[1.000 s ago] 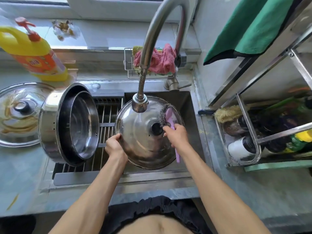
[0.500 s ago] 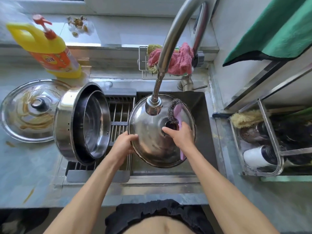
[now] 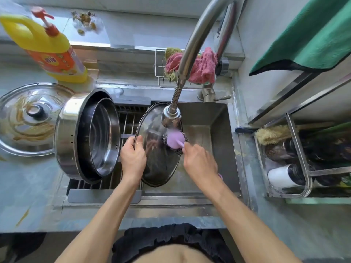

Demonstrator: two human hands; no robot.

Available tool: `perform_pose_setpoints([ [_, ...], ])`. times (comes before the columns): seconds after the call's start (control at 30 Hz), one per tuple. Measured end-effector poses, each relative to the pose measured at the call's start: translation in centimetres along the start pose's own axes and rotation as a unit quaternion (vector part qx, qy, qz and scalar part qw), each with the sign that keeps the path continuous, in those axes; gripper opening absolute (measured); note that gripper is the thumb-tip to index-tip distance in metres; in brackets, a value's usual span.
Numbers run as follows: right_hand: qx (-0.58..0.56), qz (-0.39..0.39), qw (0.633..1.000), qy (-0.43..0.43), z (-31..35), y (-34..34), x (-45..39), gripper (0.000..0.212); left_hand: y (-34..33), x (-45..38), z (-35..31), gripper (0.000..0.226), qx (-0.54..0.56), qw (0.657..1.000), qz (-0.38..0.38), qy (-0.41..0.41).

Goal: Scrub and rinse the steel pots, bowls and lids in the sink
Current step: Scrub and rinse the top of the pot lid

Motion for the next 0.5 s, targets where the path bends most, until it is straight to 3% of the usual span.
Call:
perform_pose_setpoints([
  [0.13,0.021,0.046,0.995,-0.085,-1.2,1.5,-1.5,0.030,0.2,0.8,0.5,0.040,0.002,1.000,-0.005,-0.006],
  [0.27,0.087,0.119,0.988,-0.038,2.1,0.7,-0.4,0.035,0.7,0.8,1.2,0.039,0.021,0.999,-0.020,0.022],
  [0.4,0.000,0.095,0.988,-0.124,-0.2,1.1,-1.3,0.028,0.7,0.7,0.2,0.042,0.016,1.000,-0.011,0.003],
  [0.5,-0.107,0.058,0.976,-0.181,-2.2,0.4,-2.0,0.020,0.5,0.4,1.1,0.041,0.068,0.996,-0.018,0.056],
])
Point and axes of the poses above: each hand's wrist, its own x-axis away from the middle knuckle, its own y-axis out of the back of the hand, z = x × y, the point moved 7 cm from there along -x, towards the middle knuckle, and after that the axes turned 13 degrees about -x, right-handed, at the moved point
